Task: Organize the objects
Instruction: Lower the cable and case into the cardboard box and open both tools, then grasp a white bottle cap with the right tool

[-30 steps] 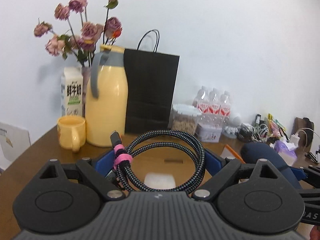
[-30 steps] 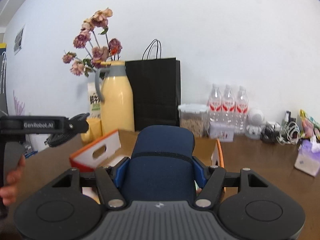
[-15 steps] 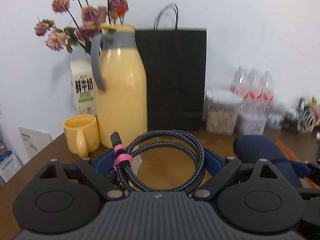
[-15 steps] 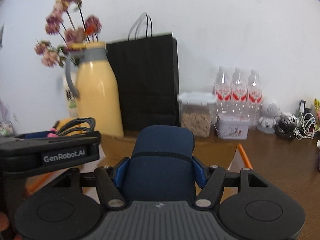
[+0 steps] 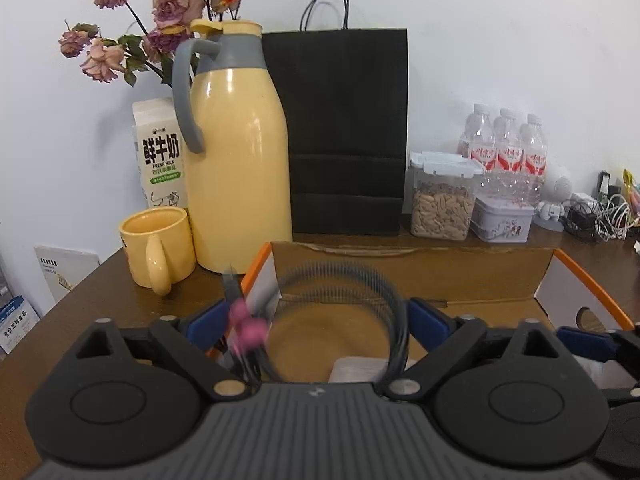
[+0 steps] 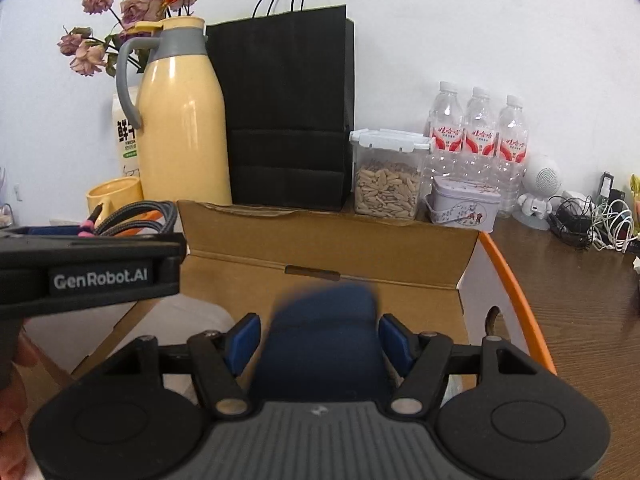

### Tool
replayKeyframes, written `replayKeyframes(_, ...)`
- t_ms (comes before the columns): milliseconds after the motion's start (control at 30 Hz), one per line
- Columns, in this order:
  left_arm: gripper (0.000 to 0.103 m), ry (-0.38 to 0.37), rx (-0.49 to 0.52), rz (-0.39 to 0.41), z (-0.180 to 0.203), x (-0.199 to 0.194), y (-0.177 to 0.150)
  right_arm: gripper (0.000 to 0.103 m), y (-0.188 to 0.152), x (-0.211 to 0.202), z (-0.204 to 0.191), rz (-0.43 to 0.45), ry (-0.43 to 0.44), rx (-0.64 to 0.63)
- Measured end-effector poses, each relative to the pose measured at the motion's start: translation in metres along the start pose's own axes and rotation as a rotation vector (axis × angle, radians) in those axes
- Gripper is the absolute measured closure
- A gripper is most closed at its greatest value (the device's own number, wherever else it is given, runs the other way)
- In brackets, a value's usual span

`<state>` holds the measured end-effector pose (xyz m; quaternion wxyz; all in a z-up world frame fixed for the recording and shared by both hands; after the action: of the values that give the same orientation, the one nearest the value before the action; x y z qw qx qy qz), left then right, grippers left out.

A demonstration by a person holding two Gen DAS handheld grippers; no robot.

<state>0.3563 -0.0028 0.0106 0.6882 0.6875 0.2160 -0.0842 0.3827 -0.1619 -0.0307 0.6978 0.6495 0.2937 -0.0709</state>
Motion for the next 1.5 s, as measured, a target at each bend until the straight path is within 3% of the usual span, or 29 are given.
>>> replayKeyframes(67, 0.0, 0.004, -0.007, 0.023, 0.0, -0.005, 0.002, 0.014, 0.001, -0.004, 0.001, 0.014, -0.012, 0.0)
replayKeyframes(200, 0.0, -0.013, -0.01, 0.055, 0.001, -0.015, 0.005, 0.0, 0.002, -0.009, 0.004, 0.024, -0.01, 0.011)
replayKeyframes(500, 0.0, -0.026, -0.039, 0.102, -0.003, -0.037, 0.012, 0.0, 0.005, -0.028, 0.013, 0.075, -0.018, 0.035)
replayKeyframes(900, 0.0, -0.092, -0.05, 0.177, -0.015, -0.097, 0.016, 0.0, 0.012, -0.103, 0.024, 0.233, -0.002, 0.025)
replayKeyframes(1200, 0.0, -0.156, -0.012, 0.206, -0.019, -0.147, 0.002, 0.0, -0.001, -0.153, 0.021, 0.268, -0.003, -0.032)
replayKeyframes(1500, 0.0, -0.187, 0.03, 0.182, -0.025, -0.181, -0.019, 0.0, -0.027, -0.196, 0.025, 0.254, -0.025, -0.062)
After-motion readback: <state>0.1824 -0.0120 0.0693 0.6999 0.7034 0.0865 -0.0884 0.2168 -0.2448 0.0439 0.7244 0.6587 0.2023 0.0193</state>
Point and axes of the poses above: each gripper's, at about its wrist camera, not at the fingertips, and x roughly the way its jaws point, z to its right, y to its top, the point moved 4 cm from there along x, roughly the way its jaws point, and after that the axes turned 2 degrees about y, right-handed, at the moved point
